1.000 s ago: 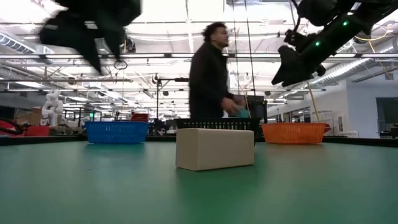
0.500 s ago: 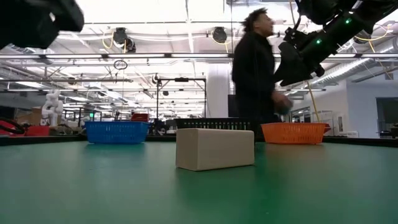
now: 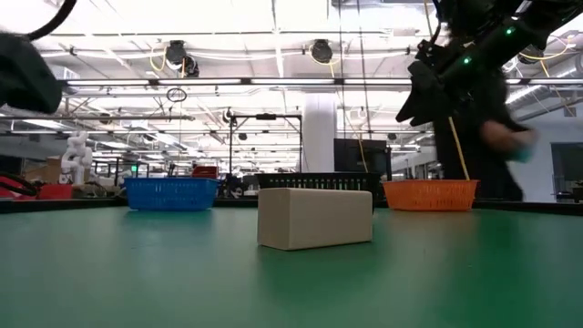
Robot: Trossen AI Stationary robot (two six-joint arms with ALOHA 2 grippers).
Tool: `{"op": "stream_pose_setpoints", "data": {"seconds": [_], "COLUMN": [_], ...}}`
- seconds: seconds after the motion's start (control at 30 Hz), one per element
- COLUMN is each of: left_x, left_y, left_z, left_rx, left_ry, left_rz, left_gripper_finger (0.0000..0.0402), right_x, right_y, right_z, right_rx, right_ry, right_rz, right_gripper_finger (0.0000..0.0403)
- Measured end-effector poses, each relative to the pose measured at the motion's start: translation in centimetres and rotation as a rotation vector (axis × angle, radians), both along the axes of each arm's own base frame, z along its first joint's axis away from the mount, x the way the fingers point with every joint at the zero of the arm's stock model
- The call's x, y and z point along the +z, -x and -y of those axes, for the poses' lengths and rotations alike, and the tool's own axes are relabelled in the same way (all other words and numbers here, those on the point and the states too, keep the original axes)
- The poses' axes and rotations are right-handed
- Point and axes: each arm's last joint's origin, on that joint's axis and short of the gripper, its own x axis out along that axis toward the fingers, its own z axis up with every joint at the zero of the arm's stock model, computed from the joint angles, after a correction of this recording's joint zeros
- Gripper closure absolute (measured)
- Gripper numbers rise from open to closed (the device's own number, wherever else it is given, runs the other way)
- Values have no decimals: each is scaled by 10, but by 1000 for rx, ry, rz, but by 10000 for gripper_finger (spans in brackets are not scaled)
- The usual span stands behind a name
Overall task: Sort & place blocks by color
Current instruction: Put the left wooden block into the black bin
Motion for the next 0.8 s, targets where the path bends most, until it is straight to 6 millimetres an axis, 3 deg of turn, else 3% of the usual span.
{"op": "stream_pose_setpoints", "data": {"seconds": [0.8], "left_x": [-31], "left_y": [27], "left_z": [-11], "left_rx": [-11], "left_ry": [-104], "left_rz": [-62], "left_gripper_finger": [231], "right_x": [0], "right_y": [0], "right_z": [0], "right_rx": [0], "right_ry": [0], "right_rz": [0], "right_gripper_finger": [151]}}
